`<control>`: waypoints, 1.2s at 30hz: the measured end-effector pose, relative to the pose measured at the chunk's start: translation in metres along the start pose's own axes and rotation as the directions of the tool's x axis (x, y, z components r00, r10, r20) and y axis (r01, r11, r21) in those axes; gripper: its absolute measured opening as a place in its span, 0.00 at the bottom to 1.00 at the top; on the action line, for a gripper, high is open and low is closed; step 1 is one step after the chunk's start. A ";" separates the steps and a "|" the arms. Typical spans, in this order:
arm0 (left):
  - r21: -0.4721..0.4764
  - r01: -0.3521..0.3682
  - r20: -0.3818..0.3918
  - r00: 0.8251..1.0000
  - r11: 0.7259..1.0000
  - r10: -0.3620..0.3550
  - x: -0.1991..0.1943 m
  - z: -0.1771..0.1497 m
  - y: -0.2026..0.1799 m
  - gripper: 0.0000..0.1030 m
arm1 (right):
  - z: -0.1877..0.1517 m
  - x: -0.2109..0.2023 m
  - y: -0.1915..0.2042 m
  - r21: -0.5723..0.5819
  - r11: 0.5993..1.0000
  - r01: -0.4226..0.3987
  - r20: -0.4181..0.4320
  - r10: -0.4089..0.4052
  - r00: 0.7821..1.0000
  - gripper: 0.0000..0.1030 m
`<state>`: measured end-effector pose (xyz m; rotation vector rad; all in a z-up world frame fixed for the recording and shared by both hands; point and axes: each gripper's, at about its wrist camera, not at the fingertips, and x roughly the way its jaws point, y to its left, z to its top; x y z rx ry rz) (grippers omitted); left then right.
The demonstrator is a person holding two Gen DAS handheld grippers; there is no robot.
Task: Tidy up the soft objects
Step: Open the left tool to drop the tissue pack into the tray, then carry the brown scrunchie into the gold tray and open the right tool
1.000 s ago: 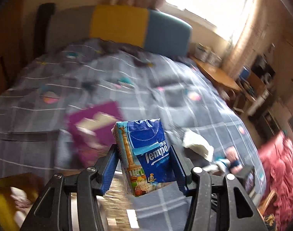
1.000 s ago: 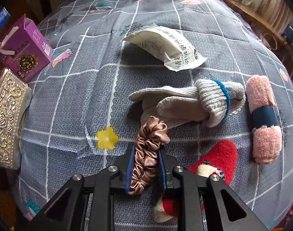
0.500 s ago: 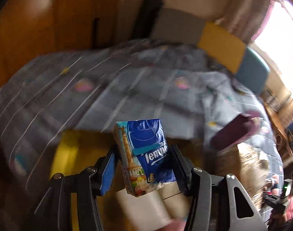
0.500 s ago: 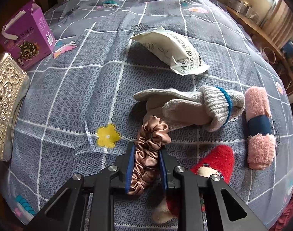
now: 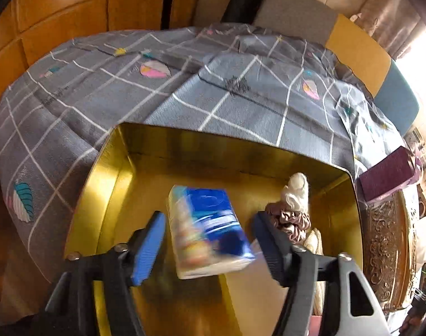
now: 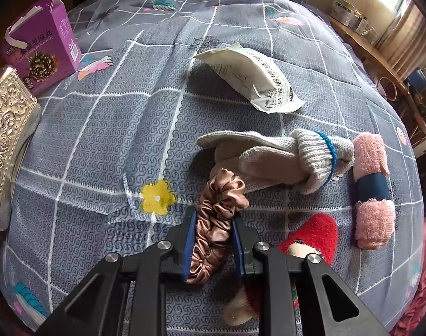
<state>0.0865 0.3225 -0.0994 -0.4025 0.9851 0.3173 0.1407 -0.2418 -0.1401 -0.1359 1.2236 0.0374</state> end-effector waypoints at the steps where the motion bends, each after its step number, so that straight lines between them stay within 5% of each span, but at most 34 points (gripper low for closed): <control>1: 0.003 -0.001 0.019 1.000 1.000 0.001 -0.004 -0.002 -0.001 0.68 | 0.000 -0.001 0.000 0.000 1.000 0.000 0.000 0.000 1.000 0.24; 9: 0.051 -0.034 0.069 0.997 0.998 0.030 -0.027 -0.016 -0.019 0.68 | 0.000 -0.001 -0.002 -0.007 1.000 -0.001 0.004 0.001 1.000 0.25; 22: 0.213 -0.008 0.184 0.982 0.977 -0.032 -0.080 -0.062 -0.067 0.68 | 0.002 -0.001 0.000 -0.019 1.000 0.007 0.014 -0.007 1.000 0.25; 36: 0.276 0.066 0.167 0.979 0.959 -0.115 -0.098 -0.081 -0.087 0.68 | 0.001 -0.003 0.000 -0.009 1.000 0.006 0.021 -0.005 1.000 0.23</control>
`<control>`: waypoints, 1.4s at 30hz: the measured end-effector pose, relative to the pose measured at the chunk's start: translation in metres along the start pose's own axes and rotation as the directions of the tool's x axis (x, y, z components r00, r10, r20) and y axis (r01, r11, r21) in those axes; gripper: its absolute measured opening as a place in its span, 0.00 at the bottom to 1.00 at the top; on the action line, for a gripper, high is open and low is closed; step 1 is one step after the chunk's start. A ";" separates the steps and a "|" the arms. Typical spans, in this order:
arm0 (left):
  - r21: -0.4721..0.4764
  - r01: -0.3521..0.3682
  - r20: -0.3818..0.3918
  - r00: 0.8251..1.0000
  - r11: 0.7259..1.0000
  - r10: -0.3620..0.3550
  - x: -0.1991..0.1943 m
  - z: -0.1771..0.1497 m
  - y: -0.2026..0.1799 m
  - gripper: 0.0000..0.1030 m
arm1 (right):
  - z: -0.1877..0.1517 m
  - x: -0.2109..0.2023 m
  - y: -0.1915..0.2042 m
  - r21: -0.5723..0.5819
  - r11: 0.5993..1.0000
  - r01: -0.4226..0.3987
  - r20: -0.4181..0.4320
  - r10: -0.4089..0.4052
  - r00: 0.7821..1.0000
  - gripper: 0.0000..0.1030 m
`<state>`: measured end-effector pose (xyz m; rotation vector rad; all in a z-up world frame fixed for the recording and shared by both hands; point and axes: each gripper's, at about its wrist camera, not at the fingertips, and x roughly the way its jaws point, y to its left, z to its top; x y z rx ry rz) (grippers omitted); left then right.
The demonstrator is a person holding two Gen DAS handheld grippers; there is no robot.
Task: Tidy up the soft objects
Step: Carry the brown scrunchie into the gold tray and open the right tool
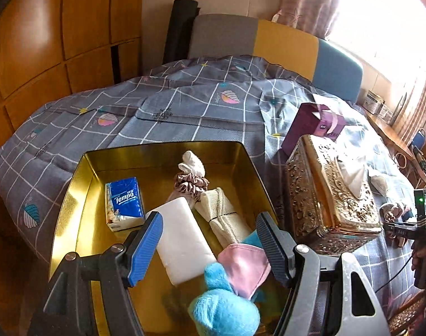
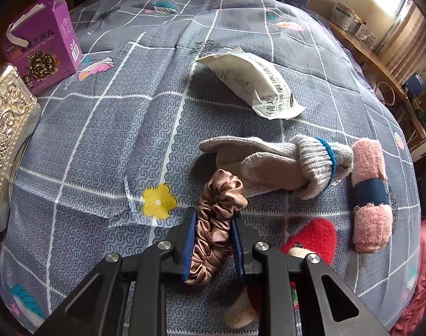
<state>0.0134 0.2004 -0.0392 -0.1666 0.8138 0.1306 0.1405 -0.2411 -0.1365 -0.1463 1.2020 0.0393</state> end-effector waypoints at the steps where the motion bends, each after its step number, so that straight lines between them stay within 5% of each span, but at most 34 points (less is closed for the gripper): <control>1: 0.005 0.005 0.004 1.000 1.000 -0.005 -0.002 0.000 -0.001 0.68 | 0.000 0.000 -0.001 0.002 1.000 0.000 -0.001 0.000 1.000 0.23; 13: 0.022 0.016 -0.015 1.000 1.000 -0.015 0.002 -0.005 0.004 0.68 | 0.007 0.000 -0.016 0.115 0.993 -0.039 -0.011 0.040 0.999 0.23; 22: -0.035 0.011 -0.031 0.999 0.999 -0.012 0.007 -0.006 0.025 0.68 | 0.042 -0.048 -0.003 0.128 0.987 -0.102 0.123 0.087 0.989 0.23; 26: -0.118 -0.021 -0.019 1.000 0.993 0.019 0.003 0.001 0.053 0.68 | 0.067 -0.098 0.035 0.059 0.979 -0.195 0.249 0.175 0.953 0.23; 32: -0.193 -0.093 0.007 0.995 0.977 0.096 -0.009 0.005 0.094 0.68 | 0.078 -0.169 0.135 -0.196 0.928 -0.318 0.348 0.369 0.862 0.23; 39: -0.233 -0.118 0.021 0.992 0.965 0.127 -0.015 0.003 0.114 0.68 | 0.035 -0.199 0.280 -0.503 0.736 -0.454 0.213 0.614 0.760 0.23; 42: -0.244 -0.119 0.029 0.991 0.963 0.129 -0.018 0.002 0.117 0.68 | 0.016 -0.181 0.333 -0.560 0.669 -0.490 0.110 0.646 0.756 0.23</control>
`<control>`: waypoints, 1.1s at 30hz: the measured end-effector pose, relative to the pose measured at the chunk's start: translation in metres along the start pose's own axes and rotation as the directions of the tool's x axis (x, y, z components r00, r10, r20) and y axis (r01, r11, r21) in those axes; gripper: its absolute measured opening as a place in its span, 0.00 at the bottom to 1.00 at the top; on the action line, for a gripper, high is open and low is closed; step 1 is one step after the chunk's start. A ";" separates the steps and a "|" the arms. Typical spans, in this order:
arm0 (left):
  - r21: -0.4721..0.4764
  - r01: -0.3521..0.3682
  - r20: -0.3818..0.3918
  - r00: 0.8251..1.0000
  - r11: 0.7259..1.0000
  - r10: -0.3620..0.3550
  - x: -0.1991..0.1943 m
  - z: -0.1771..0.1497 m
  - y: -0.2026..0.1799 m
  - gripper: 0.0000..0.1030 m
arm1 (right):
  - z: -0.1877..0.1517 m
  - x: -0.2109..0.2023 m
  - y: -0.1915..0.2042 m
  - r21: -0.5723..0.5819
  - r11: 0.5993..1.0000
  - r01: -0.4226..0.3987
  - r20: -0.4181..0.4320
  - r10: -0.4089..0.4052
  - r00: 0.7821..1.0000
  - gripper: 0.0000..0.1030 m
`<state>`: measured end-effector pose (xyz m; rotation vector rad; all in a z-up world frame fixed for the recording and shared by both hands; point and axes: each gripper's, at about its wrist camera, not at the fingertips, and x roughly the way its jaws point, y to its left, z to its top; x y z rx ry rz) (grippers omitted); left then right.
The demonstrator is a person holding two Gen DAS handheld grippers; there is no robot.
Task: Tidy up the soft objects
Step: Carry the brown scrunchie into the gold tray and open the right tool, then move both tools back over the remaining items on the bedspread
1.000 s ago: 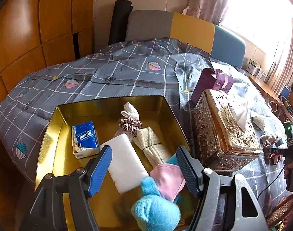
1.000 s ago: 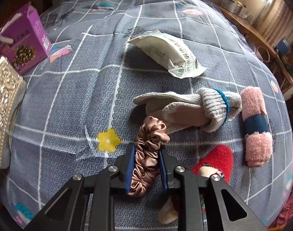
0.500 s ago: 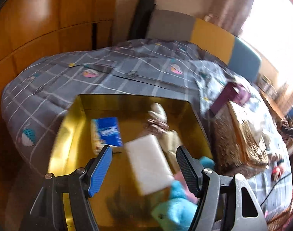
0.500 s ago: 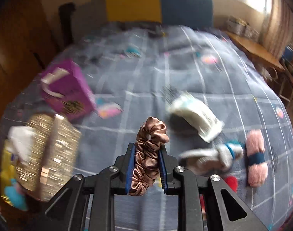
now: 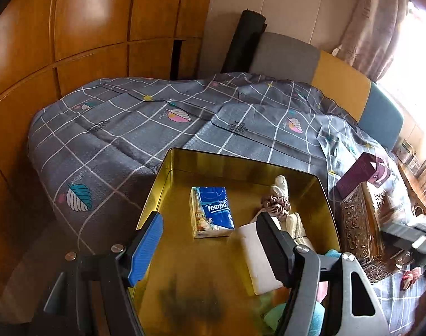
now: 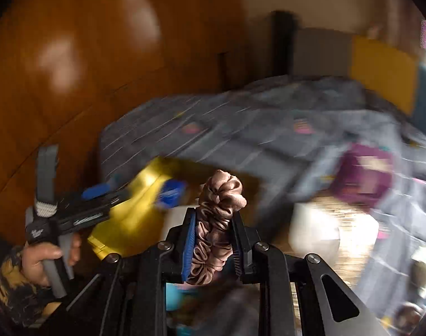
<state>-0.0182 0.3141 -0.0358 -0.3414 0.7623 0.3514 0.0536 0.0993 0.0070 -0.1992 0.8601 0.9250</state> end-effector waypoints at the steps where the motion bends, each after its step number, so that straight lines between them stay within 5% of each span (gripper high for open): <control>1: -0.004 0.001 0.000 1.000 1.000 -0.001 0.000 0.000 0.002 0.68 | -0.002 0.017 0.008 0.002 1.000 -0.025 -0.024 0.025 0.999 0.23; 9: -0.017 -0.008 0.000 1.000 1.000 0.008 0.002 -0.002 0.008 0.68 | -0.030 0.110 0.036 0.030 0.996 -0.085 -0.156 0.088 0.984 0.36; 11: -0.020 -0.008 -0.002 1.000 1.000 0.008 0.003 -0.002 0.009 0.68 | -0.034 0.116 0.034 0.043 0.995 -0.095 -0.161 0.101 0.982 0.54; 13: -0.020 -0.007 -0.004 1.000 1.000 0.007 0.003 -0.003 0.009 0.68 | -0.037 0.113 0.033 0.048 0.993 -0.105 -0.150 0.112 0.982 0.65; 25: 0.058 0.010 0.013 1.000 0.998 -0.011 -0.008 -0.008 -0.018 0.68 | -0.036 0.066 0.028 0.024 0.999 0.027 -0.020 -0.027 0.999 0.70; 33: 0.130 0.025 0.016 0.999 0.991 -0.028 -0.016 -0.015 -0.042 0.68 | -0.036 0.017 0.015 0.013 0.984 0.175 0.112 -0.176 0.978 0.78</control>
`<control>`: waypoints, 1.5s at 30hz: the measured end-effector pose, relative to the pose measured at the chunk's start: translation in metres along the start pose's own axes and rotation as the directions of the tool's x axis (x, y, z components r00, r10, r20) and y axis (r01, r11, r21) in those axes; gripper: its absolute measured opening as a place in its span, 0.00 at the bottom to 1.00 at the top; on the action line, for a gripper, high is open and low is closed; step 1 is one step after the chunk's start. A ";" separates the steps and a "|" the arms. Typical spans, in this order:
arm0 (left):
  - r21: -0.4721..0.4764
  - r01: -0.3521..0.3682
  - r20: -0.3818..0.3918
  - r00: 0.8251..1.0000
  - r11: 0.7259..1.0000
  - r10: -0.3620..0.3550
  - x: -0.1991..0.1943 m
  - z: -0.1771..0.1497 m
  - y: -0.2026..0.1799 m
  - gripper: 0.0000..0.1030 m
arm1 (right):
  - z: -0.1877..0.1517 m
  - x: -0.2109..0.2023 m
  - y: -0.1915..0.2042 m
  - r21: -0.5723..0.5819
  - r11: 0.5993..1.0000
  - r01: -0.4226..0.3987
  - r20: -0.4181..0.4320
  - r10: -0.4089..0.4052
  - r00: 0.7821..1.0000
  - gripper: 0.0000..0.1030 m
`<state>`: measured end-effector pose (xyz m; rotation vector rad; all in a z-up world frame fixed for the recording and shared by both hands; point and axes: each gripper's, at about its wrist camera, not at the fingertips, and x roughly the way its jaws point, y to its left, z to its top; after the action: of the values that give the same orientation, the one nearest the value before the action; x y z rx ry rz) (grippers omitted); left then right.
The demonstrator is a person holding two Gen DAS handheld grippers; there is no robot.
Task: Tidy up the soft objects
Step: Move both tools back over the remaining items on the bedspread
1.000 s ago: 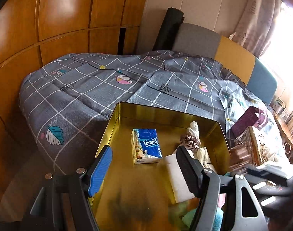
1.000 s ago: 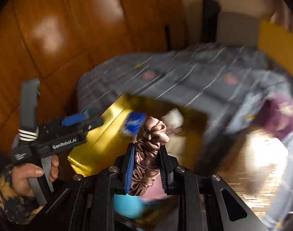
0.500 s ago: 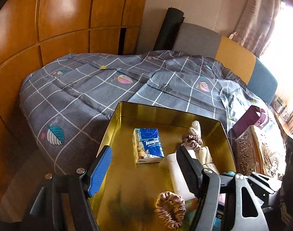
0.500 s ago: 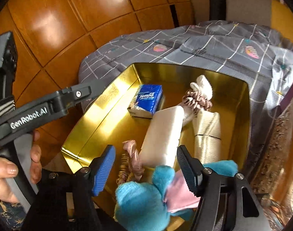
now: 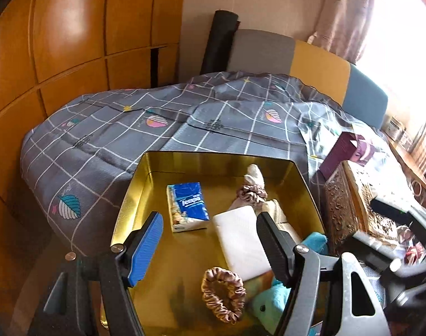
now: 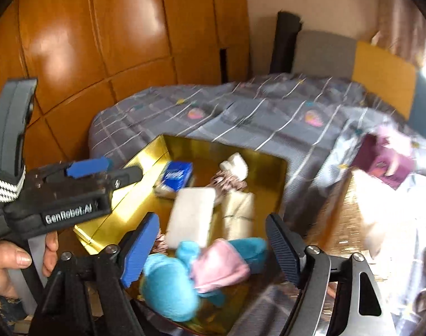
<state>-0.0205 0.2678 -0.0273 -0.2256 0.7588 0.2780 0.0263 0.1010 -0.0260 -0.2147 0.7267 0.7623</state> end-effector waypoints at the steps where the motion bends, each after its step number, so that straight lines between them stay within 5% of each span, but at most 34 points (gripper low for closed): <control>1: 0.011 0.005 0.001 1.000 1.000 -0.005 -0.001 0.000 -0.004 0.68 | 0.001 -0.006 -0.005 0.003 1.000 0.014 0.017 -0.014 1.000 0.79; 16: 0.145 0.041 0.018 0.999 0.989 -0.044 -0.013 -0.004 -0.051 0.68 | -0.005 -0.084 -0.109 0.145 0.956 0.256 0.108 -0.272 0.956 0.79; 25: 0.200 0.047 0.028 0.998 0.979 -0.054 -0.019 -0.003 -0.070 0.68 | -0.034 -0.124 -0.200 0.234 0.851 0.470 0.034 -0.490 0.871 0.79; 32: 0.237 0.052 0.020 0.998 0.970 -0.058 -0.019 -0.004 -0.084 0.68 | -0.066 -0.152 -0.277 0.310 0.707 0.635 -0.028 -0.661 0.750 0.79; 35: 0.257 0.054 0.028 0.998 0.965 -0.063 -0.022 -0.003 -0.091 0.68 | -0.087 -0.161 -0.316 0.385 0.595 0.706 -0.085 -0.739 0.669 0.79; 39: 0.287 0.046 0.048 0.997 0.957 -0.062 -0.028 -0.002 -0.101 0.68 | -0.129 -0.178 -0.362 0.524 0.438 0.731 -0.172 -0.786 0.594 0.79; 40: 0.295 0.045 0.051 0.997 0.955 -0.062 -0.030 -0.001 -0.105 0.68 | -0.140 -0.180 -0.373 0.549 0.394 0.737 -0.221 -0.782 0.583 0.79; 41: 0.301 0.049 0.051 0.996 0.952 -0.068 -0.031 0.000 -0.108 0.68 | -0.146 -0.180 -0.384 0.585 0.357 0.728 -0.279 -0.754 0.594 0.79; 43: 0.312 0.060 0.058 0.995 0.948 -0.082 -0.036 0.002 -0.116 0.68 | -0.156 -0.191 -0.396 0.680 0.326 0.657 -0.268 -0.723 0.637 0.79; 45: 0.334 0.078 0.072 0.992 0.939 -0.108 -0.042 0.004 -0.127 0.68 | -0.162 -0.195 -0.402 0.700 0.303 0.647 -0.289 -0.708 0.644 0.79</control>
<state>-0.0056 0.1426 0.0177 0.0696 0.6922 0.0671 0.1247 -0.3634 -0.0458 0.2936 0.7346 -0.4305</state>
